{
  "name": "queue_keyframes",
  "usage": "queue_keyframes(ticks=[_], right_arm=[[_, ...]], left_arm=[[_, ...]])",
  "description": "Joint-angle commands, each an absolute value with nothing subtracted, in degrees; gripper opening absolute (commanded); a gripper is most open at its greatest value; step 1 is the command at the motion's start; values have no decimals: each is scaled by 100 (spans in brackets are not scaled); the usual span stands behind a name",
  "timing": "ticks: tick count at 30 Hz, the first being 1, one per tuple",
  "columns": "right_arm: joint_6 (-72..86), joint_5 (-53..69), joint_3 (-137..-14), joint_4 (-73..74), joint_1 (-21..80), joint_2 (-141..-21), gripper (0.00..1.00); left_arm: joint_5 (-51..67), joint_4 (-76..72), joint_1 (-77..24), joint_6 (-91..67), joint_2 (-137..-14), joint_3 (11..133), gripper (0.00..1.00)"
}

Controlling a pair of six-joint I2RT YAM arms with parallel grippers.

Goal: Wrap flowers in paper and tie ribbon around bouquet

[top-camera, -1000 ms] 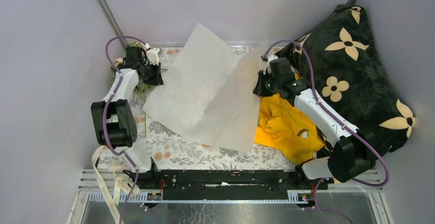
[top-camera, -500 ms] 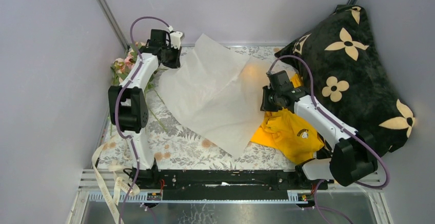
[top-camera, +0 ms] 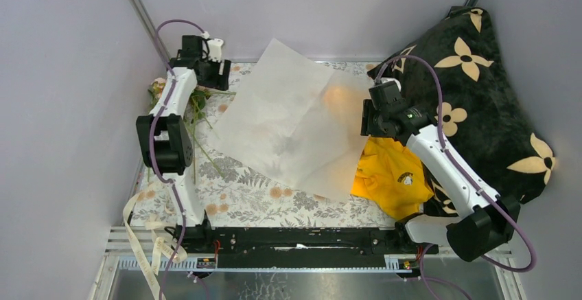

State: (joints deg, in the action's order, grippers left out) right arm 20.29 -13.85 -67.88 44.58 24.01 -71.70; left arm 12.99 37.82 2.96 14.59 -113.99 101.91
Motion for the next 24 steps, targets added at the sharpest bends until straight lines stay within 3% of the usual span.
queue_keyframes(ticks=[1,7,11,17,24], right_arm=[[1816,-2082,-7364,4920,2527,-7500,60],[1578,-2336,-7413,4097,2902,-7478,59],[1355,-1069,-7161,2828,3333,-7938,56],[1291,-288,-7416,2222,3827,-9234,56],[1407,-84,-7112,1817,3875,-9493,55]], left_arm=[[1330,4135,852,1396,-10912,10104,83],[1589,3461,1955,295,-10034,8559,76],[1136,2648,2293,-600,-9906,7670,65],[826,2511,2300,-1195,-10860,7919,61],[772,2332,2283,-1453,-11695,8297,50]])
